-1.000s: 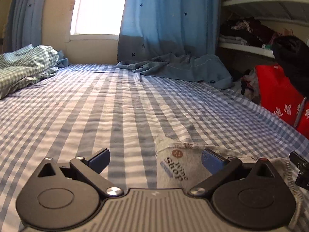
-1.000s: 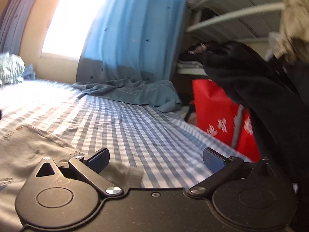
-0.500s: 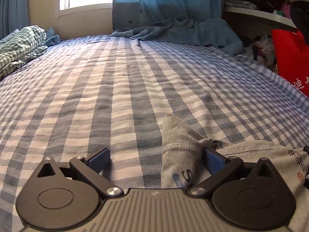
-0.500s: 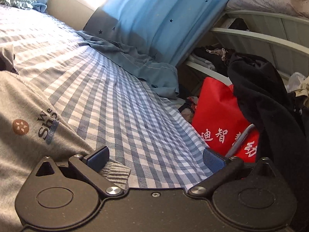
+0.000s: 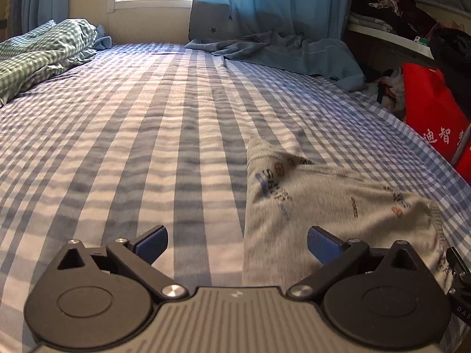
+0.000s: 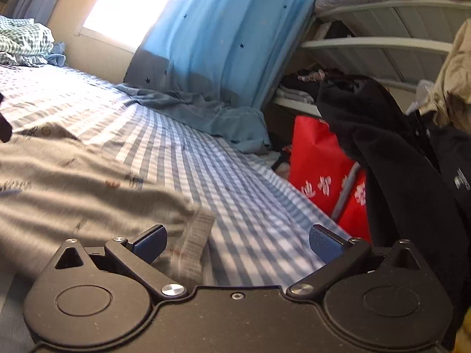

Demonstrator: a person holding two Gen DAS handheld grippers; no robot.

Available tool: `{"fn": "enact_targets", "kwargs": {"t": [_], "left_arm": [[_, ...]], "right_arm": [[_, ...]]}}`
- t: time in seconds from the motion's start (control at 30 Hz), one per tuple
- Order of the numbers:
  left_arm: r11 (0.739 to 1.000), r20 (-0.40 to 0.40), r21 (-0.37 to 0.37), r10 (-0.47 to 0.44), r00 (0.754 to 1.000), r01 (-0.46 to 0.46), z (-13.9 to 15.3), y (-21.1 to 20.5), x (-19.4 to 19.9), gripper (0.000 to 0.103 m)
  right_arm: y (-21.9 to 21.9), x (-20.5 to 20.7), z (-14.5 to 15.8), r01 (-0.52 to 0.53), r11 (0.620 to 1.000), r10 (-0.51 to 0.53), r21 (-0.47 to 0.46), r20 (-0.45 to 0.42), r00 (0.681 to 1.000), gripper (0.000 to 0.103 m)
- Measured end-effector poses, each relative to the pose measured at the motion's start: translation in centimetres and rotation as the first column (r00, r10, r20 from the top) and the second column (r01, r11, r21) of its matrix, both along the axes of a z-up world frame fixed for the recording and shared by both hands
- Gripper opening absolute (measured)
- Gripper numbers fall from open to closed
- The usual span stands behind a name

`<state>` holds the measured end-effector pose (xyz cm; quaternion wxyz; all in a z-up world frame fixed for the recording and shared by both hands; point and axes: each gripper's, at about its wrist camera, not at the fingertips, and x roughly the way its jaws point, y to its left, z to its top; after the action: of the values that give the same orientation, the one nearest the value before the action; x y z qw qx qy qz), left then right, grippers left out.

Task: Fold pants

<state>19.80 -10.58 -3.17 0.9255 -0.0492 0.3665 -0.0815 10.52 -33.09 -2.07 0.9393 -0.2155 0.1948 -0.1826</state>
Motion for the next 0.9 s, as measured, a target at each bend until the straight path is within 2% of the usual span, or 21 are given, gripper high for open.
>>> {"fn": "enact_targets", "kwargs": {"t": [0.1, 0.17, 0.23, 0.47, 0.63, 0.9], "left_arm": [[1.000, -0.026, 0.015, -0.015, 1.000, 0.015, -1.4, 0.4, -1.4, 0.102], [0.999, 0.048, 0.025, -0.028, 0.998, 0.027, -2.0, 0.6, -2.7, 0.102], [0.999, 0.082, 0.032, -0.032, 0.996, 0.030, -2.5, 0.5, -3.5, 0.102], [0.999, 0.088, 0.009, -0.031, 0.996, 0.031, -2.5, 0.7, -3.5, 0.102], [1.000, 0.094, 0.009, -0.028, 0.995, 0.027, -2.7, 0.7, -3.7, 0.102], [1.000, 0.094, 0.009, -0.028, 0.995, 0.027, -2.7, 0.7, -3.8, 0.102]], "right_arm": [[-0.2, -1.4, -1.3, 0.047, 0.998, -0.046, 0.046, -0.026, 0.999, 0.102], [-0.3, -2.1, -1.6, 0.051, 0.994, -0.050, 0.094, -0.006, 0.999, 0.102], [-0.3, -2.3, -1.9, 0.060, 0.991, -0.060, 0.117, 0.000, 0.998, 0.102], [-0.4, -2.6, -2.9, 0.093, 0.979, -0.105, 0.179, 0.056, 0.993, 0.102], [-0.5, -3.2, -3.5, 0.097, 0.977, -0.117, 0.189, 0.097, 0.988, 0.102], [0.0, -3.2, -3.6, 0.104, 0.981, -0.123, 0.162, 0.106, 0.987, 0.102]]}}
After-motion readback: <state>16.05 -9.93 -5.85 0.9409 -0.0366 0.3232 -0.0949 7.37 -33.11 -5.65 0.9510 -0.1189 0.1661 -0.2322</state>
